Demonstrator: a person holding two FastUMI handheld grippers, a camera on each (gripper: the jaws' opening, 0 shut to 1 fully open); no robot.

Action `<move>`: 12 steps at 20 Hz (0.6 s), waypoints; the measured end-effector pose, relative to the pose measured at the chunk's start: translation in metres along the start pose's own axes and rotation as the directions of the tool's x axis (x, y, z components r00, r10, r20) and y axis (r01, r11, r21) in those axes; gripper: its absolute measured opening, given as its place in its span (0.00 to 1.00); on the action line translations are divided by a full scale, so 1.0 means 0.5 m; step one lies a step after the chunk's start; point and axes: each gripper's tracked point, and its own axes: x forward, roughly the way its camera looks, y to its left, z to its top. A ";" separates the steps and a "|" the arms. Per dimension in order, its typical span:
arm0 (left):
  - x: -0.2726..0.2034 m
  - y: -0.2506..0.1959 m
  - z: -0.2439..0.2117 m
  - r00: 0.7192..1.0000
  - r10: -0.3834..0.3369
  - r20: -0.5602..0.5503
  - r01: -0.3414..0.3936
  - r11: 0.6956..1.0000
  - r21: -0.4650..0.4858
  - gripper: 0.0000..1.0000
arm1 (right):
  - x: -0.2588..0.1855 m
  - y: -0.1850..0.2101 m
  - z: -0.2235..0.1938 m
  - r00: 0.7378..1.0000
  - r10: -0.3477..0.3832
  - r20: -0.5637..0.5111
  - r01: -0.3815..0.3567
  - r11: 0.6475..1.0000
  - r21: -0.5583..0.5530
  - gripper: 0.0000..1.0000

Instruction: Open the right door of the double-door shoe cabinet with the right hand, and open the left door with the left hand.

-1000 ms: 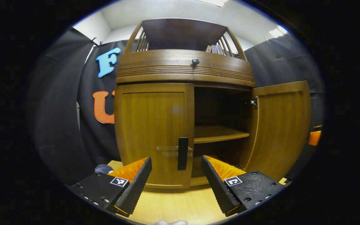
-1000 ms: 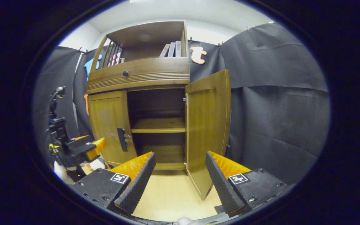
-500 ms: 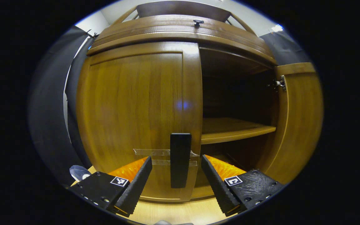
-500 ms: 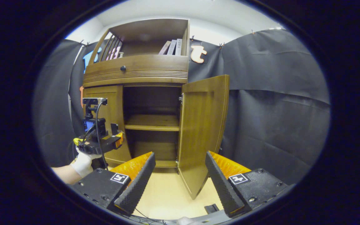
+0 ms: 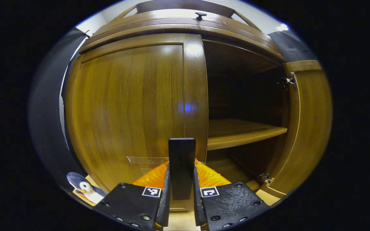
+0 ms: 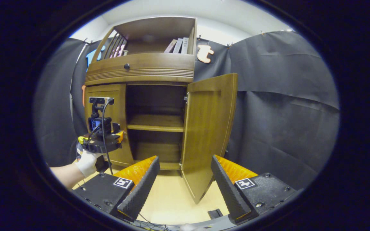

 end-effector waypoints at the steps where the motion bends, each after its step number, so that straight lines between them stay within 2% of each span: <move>1: 0.000 0.001 0.003 1.000 -0.005 0.005 0.005 1.000 -0.001 0.30 | -0.004 -0.002 -0.002 1.000 -0.001 -0.001 0.001 1.000 0.004 1.00; 2: -0.008 0.001 0.007 1.000 -0.010 -0.001 0.010 1.000 -0.012 0.40 | -0.007 -0.002 0.000 1.000 -0.003 0.000 0.003 1.000 0.008 1.00; 4: -0.008 0.003 0.001 1.000 -0.005 -0.011 0.005 1.000 -0.006 0.23 | -0.014 0.000 0.000 1.000 -0.004 0.004 0.004 1.000 0.011 1.00; 5: -0.012 0.004 0.001 1.000 -0.002 -0.010 0.002 1.000 -0.014 0.23 | -0.016 0.000 0.001 1.000 -0.006 0.005 0.006 1.000 0.009 1.00; 6: -0.013 0.001 0.004 1.000 -0.003 -0.012 0.003 1.000 -0.015 0.09 | -0.019 -0.001 0.000 1.000 -0.006 0.006 0.006 1.000 0.008 1.00; 7: -0.022 0.001 0.003 1.000 -0.007 -0.014 0.007 1.000 -0.016 0.17 | -0.021 -0.001 0.000 1.000 -0.006 0.008 0.006 1.000 0.008 1.00; 12: -0.092 0.006 -0.010 0.999 -0.037 -0.014 0.037 0.999 -0.010 0.17 | -0.060 0.004 -0.012 1.000 0.002 0.013 -0.003 1.000 0.018 1.00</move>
